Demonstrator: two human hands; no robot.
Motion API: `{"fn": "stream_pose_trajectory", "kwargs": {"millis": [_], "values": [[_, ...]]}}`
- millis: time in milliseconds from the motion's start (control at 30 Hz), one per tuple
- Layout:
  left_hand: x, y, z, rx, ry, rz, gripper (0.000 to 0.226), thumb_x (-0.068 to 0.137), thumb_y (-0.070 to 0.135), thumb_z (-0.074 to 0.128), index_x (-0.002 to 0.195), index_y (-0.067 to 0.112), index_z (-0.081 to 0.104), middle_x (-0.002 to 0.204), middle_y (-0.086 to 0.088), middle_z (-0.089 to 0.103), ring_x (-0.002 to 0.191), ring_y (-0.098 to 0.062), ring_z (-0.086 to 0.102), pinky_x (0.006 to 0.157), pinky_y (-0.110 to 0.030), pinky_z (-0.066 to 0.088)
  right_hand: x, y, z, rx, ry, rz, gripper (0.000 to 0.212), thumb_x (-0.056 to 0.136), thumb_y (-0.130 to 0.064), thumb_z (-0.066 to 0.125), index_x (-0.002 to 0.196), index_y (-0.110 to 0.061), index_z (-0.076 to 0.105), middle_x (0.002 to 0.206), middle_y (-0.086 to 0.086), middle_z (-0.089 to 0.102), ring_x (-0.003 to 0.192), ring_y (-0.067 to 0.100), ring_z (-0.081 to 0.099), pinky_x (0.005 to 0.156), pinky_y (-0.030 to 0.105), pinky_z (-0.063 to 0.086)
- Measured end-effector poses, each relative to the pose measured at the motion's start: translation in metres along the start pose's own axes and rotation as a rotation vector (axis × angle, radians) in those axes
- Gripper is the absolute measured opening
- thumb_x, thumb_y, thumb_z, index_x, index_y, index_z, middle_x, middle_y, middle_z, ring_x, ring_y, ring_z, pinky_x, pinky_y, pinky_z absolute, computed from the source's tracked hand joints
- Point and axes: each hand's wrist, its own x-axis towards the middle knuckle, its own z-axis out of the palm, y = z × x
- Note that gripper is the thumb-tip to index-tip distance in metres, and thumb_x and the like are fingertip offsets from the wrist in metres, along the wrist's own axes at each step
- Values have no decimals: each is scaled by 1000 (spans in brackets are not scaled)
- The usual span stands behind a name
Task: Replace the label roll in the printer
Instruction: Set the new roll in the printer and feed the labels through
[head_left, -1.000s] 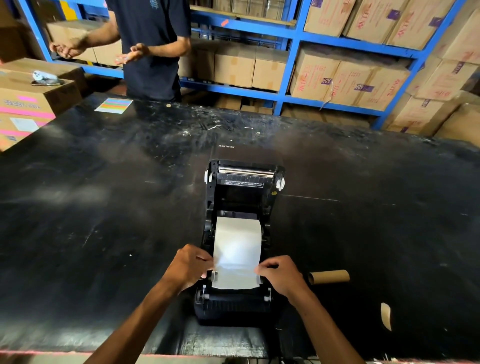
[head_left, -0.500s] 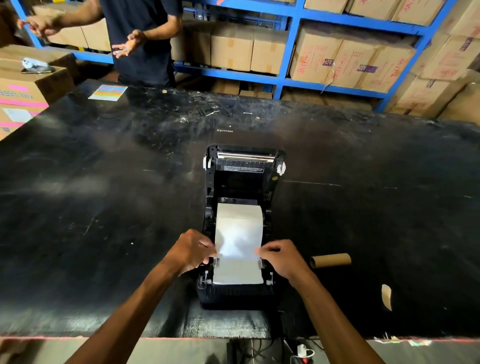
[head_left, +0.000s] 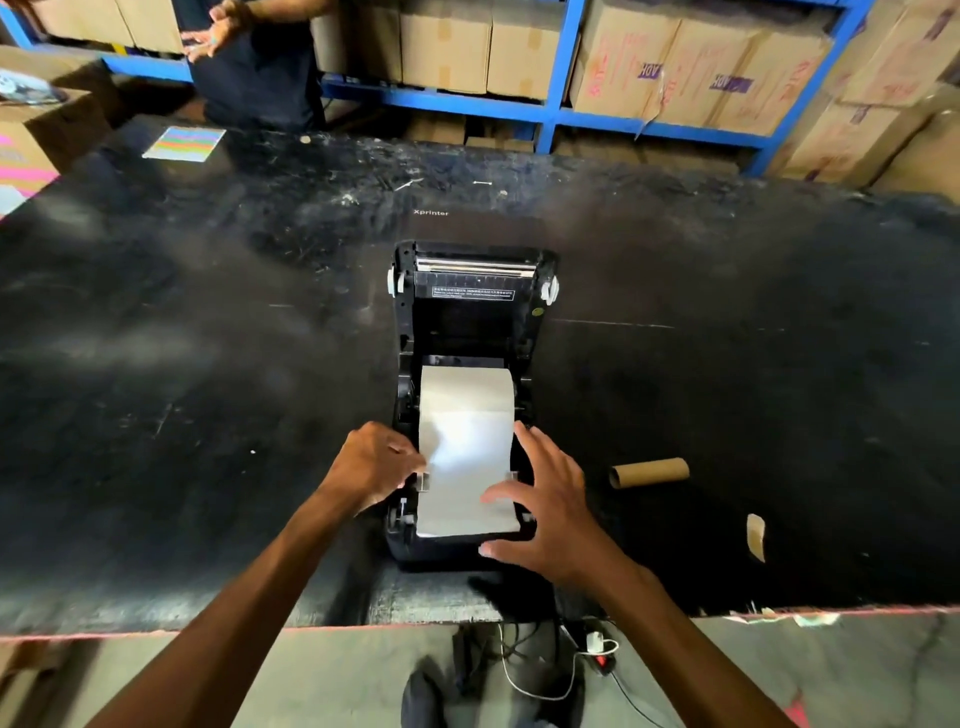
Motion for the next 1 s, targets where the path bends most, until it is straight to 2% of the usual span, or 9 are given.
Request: {"fn": "stream_pose_trajectory", "kwargs": {"millis": [100, 200, 267, 333, 400, 467, 600, 833, 1000], "values": [[-9, -3, 4, 38, 72, 108, 14, 81, 14, 69, 68, 18, 73, 66, 0, 74, 55, -9, 66, 47, -15, 47, -4, 0, 6, 35, 93, 19, 17, 81, -41, 63, 92, -31, 71, 155, -15, -6, 136, -8, -22, 111, 26, -6], [-27, -10, 10, 12, 215, 224, 9, 79, 26, 72, 76, 26, 65, 69, 3, 71, 58, -11, 64, 53, -25, 52, -9, 0, 13, 72, 170, 41, 20, 85, -36, 57, 83, -27, 75, 153, -18, 7, 134, -16, -15, 111, 26, 0], [-44, -16, 13, 48, 148, 363, 18, 78, 43, 71, 87, 30, 63, 74, 16, 62, 63, -1, 59, 56, -17, 48, -13, -1, 16, 63, 169, 42, 23, 86, -37, 55, 90, -29, 76, 157, -14, 14, 137, -9, -7, 113, 30, 4], [-59, -21, 19, 196, 45, 528, 33, 75, 53, 69, 100, 31, 65, 92, 19, 59, 83, 7, 54, 73, -15, 44, -18, -2, 17, 65, 172, 48, 25, 86, -38, 54, 95, -30, 76, 158, -9, 20, 138, -4, -1, 113, 31, 5], [-69, -22, 22, 331, 91, 674, 29, 75, 42, 75, 99, 25, 71, 99, 8, 64, 96, -8, 57, 80, -28, 47, -23, -3, 18, 63, 182, 41, 24, 87, -37, 55, 96, -30, 75, 158, -6, 24, 138, -2, 3, 112, 29, 5], [-75, -20, 25, 428, 178, 770, 16, 72, 24, 82, 87, 22, 75, 89, 3, 70, 86, -17, 63, 70, -32, 51, -28, -5, 18, 65, 183, 32, 24, 88, -37, 55, 95, -28, 76, 157, -4, 26, 140, 2, 7, 112, 30, 7], [-94, -19, 29, 455, 198, 757, 12, 73, 18, 81, 84, 21, 78, 80, 5, 74, 76, -18, 65, 64, -26, 49, -43, -8, 20, 65, 174, 24, 23, 89, -37, 56, 95, -28, 76, 157, -6, 27, 145, 12, 13, 111, 28, 9], [-136, -20, 42, 460, 278, 694, 27, 71, 0, 79, 94, 14, 78, 82, -1, 73, 78, -25, 67, 66, -24, 49, -67, -15, 27, 78, 217, -14, 19, 87, -31, 61, 93, -25, 77, 153, 3, 36, 143, 19, 24, 113, 37, 18], [-154, -21, 49, 417, 314, 641, 21, 83, 4, 69, 101, 11, 76, 92, -7, 74, 89, -27, 65, 69, -24, 40, -79, -17, 31, 80, 222, -33, 18, 86, -31, 62, 91, -23, 78, 149, 6, 42, 141, 21, 28, 111, 35, 20]]}}
